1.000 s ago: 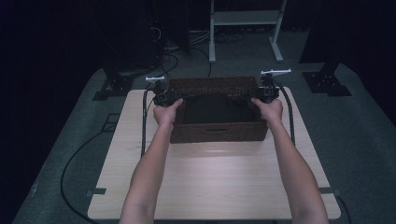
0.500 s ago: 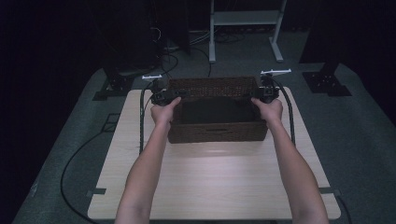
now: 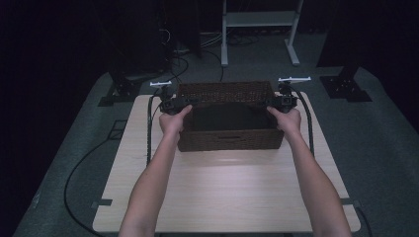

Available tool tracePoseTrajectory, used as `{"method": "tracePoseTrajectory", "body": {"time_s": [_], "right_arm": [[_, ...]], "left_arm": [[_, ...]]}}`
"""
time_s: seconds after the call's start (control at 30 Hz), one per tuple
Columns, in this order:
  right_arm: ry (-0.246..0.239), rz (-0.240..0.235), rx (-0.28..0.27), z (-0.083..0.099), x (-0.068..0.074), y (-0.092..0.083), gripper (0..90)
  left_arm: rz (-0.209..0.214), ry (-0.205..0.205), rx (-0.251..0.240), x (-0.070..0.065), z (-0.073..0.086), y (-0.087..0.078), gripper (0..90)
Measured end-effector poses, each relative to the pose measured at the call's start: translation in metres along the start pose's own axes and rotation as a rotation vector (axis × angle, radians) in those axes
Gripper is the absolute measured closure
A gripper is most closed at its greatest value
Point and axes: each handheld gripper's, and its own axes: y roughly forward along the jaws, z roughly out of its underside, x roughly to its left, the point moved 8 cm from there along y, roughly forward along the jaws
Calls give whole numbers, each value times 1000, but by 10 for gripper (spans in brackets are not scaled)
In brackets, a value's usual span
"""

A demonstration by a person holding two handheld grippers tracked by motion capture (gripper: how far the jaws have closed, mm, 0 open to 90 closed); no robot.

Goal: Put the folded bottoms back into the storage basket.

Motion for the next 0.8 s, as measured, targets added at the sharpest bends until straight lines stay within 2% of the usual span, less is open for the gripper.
{"method": "tracePoseTrajectory", "body": {"time_s": [0.5,0.8], "right_arm": [[-22,-69,-9,10,11,-12,710],[-43,-89,6,16,18,-14,683]], "left_arm": [[40,32,19,-18,8,0,580],[63,38,28,-24,13,-5,554]]}}
